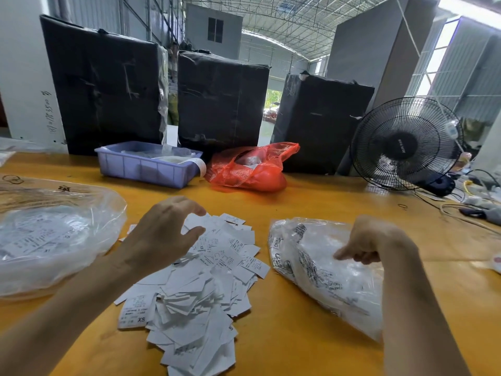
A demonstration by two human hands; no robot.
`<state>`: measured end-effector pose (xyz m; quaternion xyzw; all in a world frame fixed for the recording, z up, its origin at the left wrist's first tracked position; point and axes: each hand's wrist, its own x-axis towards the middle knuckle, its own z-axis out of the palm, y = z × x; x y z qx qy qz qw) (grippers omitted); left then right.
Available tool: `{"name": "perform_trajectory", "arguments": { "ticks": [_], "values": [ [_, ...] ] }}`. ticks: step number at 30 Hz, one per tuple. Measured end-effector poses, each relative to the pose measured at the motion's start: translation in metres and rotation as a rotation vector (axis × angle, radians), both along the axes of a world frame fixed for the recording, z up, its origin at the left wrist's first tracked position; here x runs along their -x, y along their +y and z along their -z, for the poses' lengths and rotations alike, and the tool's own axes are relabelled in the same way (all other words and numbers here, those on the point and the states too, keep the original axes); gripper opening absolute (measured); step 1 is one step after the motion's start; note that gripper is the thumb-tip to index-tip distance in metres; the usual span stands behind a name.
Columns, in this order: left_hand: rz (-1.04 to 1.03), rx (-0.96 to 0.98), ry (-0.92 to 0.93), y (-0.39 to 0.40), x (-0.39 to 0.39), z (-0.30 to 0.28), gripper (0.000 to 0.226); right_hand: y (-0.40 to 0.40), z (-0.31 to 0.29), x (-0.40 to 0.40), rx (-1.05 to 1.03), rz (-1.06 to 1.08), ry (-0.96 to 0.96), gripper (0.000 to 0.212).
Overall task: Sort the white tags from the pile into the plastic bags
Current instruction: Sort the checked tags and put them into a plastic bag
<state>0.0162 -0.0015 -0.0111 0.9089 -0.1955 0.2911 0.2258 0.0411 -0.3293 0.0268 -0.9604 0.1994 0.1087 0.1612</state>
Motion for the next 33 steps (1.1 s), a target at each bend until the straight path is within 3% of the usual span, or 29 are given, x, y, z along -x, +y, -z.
{"name": "perform_trajectory", "arguments": {
  "ticks": [3, 7, 11, 17, 21, 22, 24, 26, 28, 31, 33],
  "values": [
    [0.009, -0.008, 0.008, -0.003, 0.002, 0.001, 0.031, 0.009, 0.014, -0.006, -0.029, -0.083, 0.047, 0.035],
    [0.032, -0.014, 0.004, -0.007, 0.002, 0.003, 0.031, 0.030, 0.019, -0.013, -0.158, -0.246, 0.050, 0.011],
    [0.039, -0.021, 0.015, -0.007, 0.003, 0.005, 0.031, 0.028, 0.014, -0.012, -0.193, -0.271, 0.077, 0.013],
    [0.048, -0.009, 0.023, -0.010, 0.004, 0.002, 0.032, -0.004, -0.013, -0.007, 0.063, 0.023, -0.306, 0.015],
    [0.072, -0.015, 0.042, -0.013, 0.006, 0.002, 0.033, 0.008, -0.026, -0.001, 0.155, -0.036, -0.437, 0.016],
    [0.082, -0.005, 0.040, -0.014, 0.007, 0.002, 0.033, 0.016, -0.030, 0.001, 0.116, -0.102, -0.475, 0.018],
    [0.128, 0.096, 0.052, -0.017, 0.010, -0.002, 0.031, 0.039, -0.037, 0.011, -0.160, -0.280, -0.525, 0.018],
    [0.234, 0.346, 0.198, -0.021, 0.013, -0.009, 0.037, 0.067, -0.044, 0.022, -0.523, -0.490, -0.406, 0.012],
    [0.369, 0.583, 0.396, -0.021, 0.015, -0.014, 0.055, 0.092, -0.042, 0.027, -0.689, -0.686, -0.211, 0.007],
    [0.458, 0.674, 0.572, -0.015, 0.013, -0.015, 0.082, 0.120, -0.024, 0.023, -0.593, -0.807, -0.094, 0.007],
    [0.415, 0.581, 0.639, -0.010, 0.011, -0.014, 0.066, 0.132, -0.011, 0.019, -0.520, -0.809, -0.071, 0.009]
  ]
}}
